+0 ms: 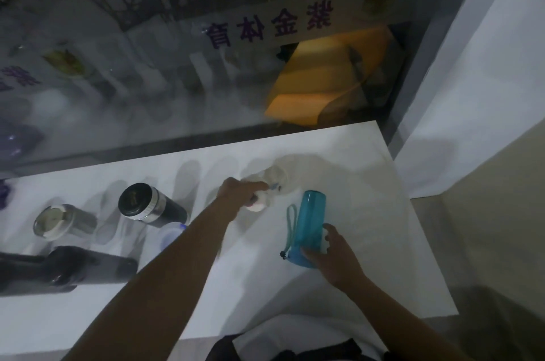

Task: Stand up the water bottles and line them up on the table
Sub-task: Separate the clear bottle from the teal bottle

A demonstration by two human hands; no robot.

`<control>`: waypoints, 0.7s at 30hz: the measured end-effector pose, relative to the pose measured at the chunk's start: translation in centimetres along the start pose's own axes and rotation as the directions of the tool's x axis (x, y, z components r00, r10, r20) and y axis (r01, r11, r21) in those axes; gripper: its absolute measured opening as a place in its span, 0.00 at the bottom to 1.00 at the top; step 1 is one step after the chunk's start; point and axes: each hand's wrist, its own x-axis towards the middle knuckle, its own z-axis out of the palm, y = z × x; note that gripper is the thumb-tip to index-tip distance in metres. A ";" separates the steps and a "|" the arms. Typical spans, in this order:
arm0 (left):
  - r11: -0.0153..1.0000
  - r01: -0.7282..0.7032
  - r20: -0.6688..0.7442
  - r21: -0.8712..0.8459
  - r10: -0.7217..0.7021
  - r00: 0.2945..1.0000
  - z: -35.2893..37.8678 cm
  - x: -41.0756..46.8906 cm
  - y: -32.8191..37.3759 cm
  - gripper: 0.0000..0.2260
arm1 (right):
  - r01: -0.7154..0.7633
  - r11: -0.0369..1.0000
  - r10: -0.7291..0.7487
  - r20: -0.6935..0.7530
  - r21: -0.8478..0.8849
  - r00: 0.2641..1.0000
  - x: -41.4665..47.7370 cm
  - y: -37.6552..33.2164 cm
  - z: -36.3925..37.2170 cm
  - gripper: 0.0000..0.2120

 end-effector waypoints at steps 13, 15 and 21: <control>0.689 -0.255 0.009 0.679 0.339 0.941 -3.9 0.5 1.8 0.35 | -0.109 0.993 0.107 -0.026 -0.054 0.994 0.7 0.7 2.9 0.45; 0.702 -0.282 0.027 0.654 0.351 0.936 -4.0 0.8 1.8 0.38 | -0.113 0.993 0.112 -0.031 -0.037 0.993 0.7 1.0 3.2 0.44; 0.736 -0.344 0.031 0.583 0.402 0.915 -3.6 0.9 0.9 0.48 | -0.110 0.994 0.110 -0.019 0.016 0.994 0.3 0.7 3.7 0.35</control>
